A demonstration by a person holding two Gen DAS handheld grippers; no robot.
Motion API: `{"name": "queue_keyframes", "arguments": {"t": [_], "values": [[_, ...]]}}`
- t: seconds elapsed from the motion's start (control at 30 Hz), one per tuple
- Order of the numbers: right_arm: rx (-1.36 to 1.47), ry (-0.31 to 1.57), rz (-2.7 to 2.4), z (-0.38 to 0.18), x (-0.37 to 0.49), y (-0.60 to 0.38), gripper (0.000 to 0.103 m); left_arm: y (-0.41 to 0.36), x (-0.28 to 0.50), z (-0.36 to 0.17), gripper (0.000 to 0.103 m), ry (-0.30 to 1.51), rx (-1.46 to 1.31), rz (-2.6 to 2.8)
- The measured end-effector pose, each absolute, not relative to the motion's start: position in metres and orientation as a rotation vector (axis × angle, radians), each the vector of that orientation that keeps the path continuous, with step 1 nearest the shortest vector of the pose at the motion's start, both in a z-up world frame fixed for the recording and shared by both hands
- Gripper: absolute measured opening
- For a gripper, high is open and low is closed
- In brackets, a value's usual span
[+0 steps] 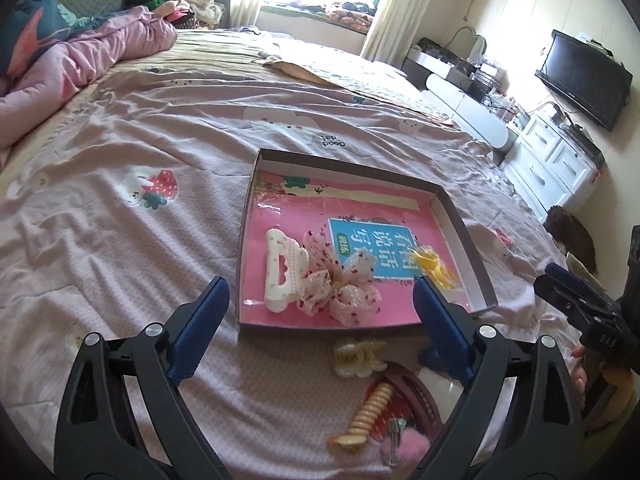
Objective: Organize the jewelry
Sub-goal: 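Withdraw both tools from the tray back toward the remaining jewelry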
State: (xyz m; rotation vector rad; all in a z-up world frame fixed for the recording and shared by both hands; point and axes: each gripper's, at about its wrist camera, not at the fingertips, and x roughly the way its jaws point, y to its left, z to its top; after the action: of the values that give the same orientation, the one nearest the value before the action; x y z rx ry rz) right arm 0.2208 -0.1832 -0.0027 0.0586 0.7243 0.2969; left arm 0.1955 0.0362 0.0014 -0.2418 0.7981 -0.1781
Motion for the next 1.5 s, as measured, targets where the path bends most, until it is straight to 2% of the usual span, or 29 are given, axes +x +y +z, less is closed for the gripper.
{"name": "queue_keyframes", "arguments": {"t": [0.13,0.67,1.5], "values": [[0.053,0.702,0.306,0.006,0.206,-0.185,0.093,0.035,0.183,0.005,0.088,0.79,-0.229,-0.17],[0.025,0.663,0.346,0.018,0.162,-0.192,0.093,0.021,0.134,0.011,0.088,0.775,-0.169,-0.174],[-0.066,0.718,0.395,-0.017,0.127,-0.195,0.093,-0.008,0.097,-0.019,0.088,0.857,-0.083,-0.174]]}}
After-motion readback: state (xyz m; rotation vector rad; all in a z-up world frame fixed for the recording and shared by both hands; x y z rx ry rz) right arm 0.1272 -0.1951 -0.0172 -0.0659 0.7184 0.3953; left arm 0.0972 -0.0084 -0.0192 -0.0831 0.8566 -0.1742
